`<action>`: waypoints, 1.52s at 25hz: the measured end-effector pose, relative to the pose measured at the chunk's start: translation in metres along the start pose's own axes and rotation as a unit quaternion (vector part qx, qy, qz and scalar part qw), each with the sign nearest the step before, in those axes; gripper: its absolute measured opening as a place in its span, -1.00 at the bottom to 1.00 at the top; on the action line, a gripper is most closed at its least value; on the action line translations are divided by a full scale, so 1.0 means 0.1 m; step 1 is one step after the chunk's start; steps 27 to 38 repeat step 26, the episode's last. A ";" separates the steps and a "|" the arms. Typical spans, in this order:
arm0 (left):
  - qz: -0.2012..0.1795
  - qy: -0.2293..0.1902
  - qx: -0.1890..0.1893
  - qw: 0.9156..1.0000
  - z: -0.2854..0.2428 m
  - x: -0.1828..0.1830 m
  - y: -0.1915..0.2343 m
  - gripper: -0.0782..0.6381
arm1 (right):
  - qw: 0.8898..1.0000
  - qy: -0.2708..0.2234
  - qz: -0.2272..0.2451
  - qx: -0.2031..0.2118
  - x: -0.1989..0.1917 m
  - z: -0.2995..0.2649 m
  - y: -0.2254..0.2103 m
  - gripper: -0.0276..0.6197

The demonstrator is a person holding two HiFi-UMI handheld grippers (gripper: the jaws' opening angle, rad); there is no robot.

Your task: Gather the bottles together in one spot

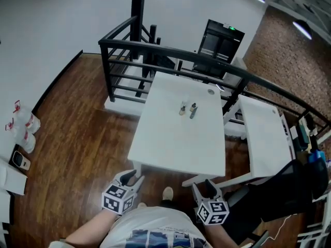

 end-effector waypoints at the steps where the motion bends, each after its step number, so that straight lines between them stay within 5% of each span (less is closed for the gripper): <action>1: -0.003 -0.001 -0.001 1.000 0.02 0.00 0.00 -0.46 | 1.000 0.002 0.003 -0.005 -0.01 0.02 0.01 -0.11; 38: -0.006 -0.003 0.023 1.000 0.32 -0.19 0.19 -0.46 | 1.000 0.008 0.009 0.024 -0.12 -0.06 0.25 -0.11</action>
Point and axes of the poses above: the fingertips, and each gripper's own axes: z backward along the fingers, y to its left, x out of its top, the point moved 5 cm from there along z, backward along the fingers, and after that the axes turned 11 degrees about x, right-handed, at the moved point
